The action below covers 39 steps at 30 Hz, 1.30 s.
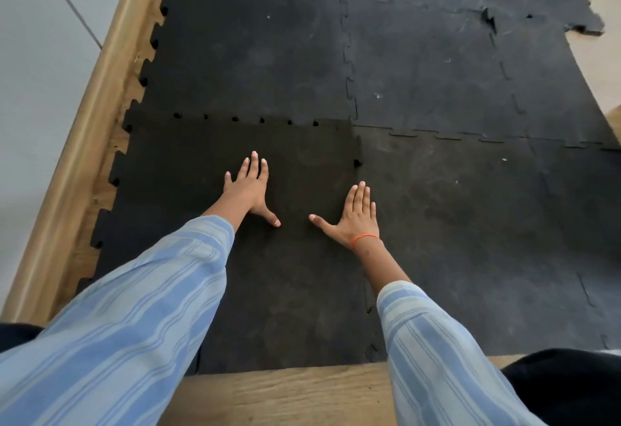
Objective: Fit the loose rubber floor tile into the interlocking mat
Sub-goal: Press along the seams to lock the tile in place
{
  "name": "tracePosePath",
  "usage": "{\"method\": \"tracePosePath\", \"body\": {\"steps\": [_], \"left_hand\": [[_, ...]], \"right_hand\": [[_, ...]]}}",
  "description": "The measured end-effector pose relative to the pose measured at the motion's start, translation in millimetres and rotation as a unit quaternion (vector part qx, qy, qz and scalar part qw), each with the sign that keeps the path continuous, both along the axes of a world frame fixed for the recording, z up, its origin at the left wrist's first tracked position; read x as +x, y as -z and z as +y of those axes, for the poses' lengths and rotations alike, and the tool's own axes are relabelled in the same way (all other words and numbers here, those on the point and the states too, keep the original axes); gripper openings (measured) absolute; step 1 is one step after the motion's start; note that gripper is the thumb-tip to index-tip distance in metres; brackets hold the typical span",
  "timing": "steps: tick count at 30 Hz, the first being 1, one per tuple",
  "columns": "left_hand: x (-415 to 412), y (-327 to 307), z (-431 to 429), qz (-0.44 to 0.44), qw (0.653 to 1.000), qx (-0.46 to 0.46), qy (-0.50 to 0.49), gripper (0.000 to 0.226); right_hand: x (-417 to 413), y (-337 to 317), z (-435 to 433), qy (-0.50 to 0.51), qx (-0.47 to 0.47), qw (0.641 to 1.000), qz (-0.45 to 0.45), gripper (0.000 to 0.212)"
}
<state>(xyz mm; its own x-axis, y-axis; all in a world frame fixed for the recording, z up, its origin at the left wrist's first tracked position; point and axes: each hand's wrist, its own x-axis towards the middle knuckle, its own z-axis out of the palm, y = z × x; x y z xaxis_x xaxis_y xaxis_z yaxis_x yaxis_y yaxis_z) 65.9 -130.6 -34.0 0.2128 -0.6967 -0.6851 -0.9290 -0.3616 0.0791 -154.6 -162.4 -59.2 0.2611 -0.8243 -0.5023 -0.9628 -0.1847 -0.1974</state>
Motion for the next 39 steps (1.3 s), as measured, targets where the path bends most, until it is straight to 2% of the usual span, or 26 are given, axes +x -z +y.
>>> {"method": "tracePosePath", "body": {"steps": [3, 7, 9, 12, 19, 23, 26, 28, 33, 39], "left_hand": [[-2, -4, 0, 0.005, 1.0, 0.001, -0.001, 0.144], [-5, -6, -3, 0.007, 1.0, 0.001, -0.001, 0.147], [-3, -3, -5, 0.011, 1.0, 0.006, 0.0, 0.149], [-1, 4, -5, 0.018, 1.0, 0.005, -0.001, 0.15], [11, 11, -19, 0.02, 0.999, -0.032, -0.008, 0.142], [18, 0, -41, 0.011, 0.999, -0.046, 0.001, 0.141], [20, -4, -55, 0.005, 0.999, -0.046, 0.016, 0.147], [21, -3, -63, -0.009, 0.998, -0.045, 0.03, 0.152], [27, 3, -69, -0.013, 0.998, -0.04, 0.037, 0.158], [25, 9, -88, -0.022, 0.999, 0.023, 0.025, 0.163]], "right_hand": [[5, -10, -7, 0.008, 0.033, 0.999, 0.0, 0.123], [23, -24, -45, -0.034, -0.031, 0.998, -0.037, 0.105], [32, -28, -68, -0.04, -0.026, 0.998, -0.039, 0.102], [32, -20, -84, -0.055, 0.016, 0.998, 0.012, 0.109], [34, -14, -90, -0.077, 0.021, 0.995, 0.058, 0.125], [42, -31, -105, -0.088, 0.035, 0.994, 0.063, 0.119], [51, -36, -117, -0.123, -0.001, 0.992, 0.029, 0.108], [58, -32, -122, -0.129, 0.017, 0.991, 0.024, 0.105], [65, -20, -134, -0.136, 0.025, 0.988, 0.063, 0.111], [77, -15, -136, -0.128, 0.054, 0.985, 0.099, 0.12]]}}
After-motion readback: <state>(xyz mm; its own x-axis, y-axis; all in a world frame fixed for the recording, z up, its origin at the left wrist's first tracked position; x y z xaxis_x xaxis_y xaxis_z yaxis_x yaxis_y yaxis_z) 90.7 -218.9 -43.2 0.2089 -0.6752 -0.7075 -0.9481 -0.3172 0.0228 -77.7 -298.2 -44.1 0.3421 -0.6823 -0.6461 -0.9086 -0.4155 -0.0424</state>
